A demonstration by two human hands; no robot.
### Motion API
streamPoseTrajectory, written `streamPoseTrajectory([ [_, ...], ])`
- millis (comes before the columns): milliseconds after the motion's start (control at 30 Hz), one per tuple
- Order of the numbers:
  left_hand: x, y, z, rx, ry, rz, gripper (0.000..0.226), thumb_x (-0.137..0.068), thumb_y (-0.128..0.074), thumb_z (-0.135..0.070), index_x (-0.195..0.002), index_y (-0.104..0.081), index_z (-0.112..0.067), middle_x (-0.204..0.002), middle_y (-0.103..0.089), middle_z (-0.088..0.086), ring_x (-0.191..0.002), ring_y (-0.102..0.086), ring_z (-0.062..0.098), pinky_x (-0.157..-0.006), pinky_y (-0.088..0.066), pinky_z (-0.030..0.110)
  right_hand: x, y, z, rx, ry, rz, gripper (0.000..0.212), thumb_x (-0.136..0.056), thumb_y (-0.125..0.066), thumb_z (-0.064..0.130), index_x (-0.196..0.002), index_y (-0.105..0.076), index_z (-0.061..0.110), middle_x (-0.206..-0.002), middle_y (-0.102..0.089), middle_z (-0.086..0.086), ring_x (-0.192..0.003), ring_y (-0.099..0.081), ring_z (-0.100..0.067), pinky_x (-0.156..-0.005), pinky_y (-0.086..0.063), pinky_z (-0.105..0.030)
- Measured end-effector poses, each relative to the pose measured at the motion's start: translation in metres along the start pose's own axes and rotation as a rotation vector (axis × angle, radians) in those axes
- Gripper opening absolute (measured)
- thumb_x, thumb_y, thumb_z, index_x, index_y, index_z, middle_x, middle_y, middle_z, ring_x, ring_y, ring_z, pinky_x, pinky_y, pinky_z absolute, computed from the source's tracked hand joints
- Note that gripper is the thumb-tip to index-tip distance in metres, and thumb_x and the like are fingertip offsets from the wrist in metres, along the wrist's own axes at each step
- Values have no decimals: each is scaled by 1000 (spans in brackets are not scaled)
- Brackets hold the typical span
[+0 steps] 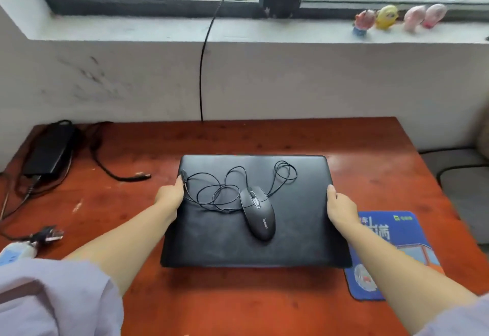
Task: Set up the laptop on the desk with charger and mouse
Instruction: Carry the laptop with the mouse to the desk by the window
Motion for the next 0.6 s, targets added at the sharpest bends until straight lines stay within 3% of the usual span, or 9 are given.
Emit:
streamPoseTrajectory([
  [167, -32, -11, -17, -44, 15, -43, 64, -94, -43, -49, -120, -55, 9, -131, -55, 22, -118, -51, 38, -97, -42, 37, -47, -8, 24, 94, 57, 61, 62, -100, -18, 39, -97, -62, -6, -111, -61, -32, -107, -55, -43, -87, -41, -39],
  [300, -45, -15, -22, -98, 3, -63, 59, -96, -40, -44, -114, -59, 9, -128, -56, 25, -117, -52, 40, -98, -42, 38, -69, -14, 29, 161, 125, 74, 61, -99, -19, 42, -87, -61, 0, -107, -63, -31, -101, -57, -42, -80, -41, -39],
  [433, -50, -18, -16, -118, -1, -119, 57, -97, -39, -40, -106, -64, 10, -121, -60, 27, -113, -54, 42, -99, -44, 42, -77, -12, 32, 250, 197, 58, 61, -99, -19, 41, -93, -62, -1, -107, -65, -29, -102, -58, -42, -82, -44, -41],
  [533, -49, -19, -13, -68, -20, -184, 49, -96, -45, -36, -87, -66, 7, -110, -64, 30, -106, -57, 44, -93, -46, 44, -78, -11, 34, 334, 260, 53, 58, -99, -19, 41, -94, -63, 2, -104, -66, -26, -100, -60, -41, -80, -45, -41],
  [600, -47, -18, -14, -6, 4, -229, 43, -94, -49, -35, -90, -68, 4, -111, -65, 27, -106, -58, 42, -92, -46, 41, -78, -12, 34, 377, 308, 60, 54, -100, -21, 39, -94, -61, 3, -102, -67, -25, -97, -61, -40, -74, -43, -40],
])
Point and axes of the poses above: each hand's wrist, its own x-axis away from the middle knuckle, its own y-axis out of the back of the hand, z = x × y, the point moved 1 cm from there along -x, towards the middle knuckle
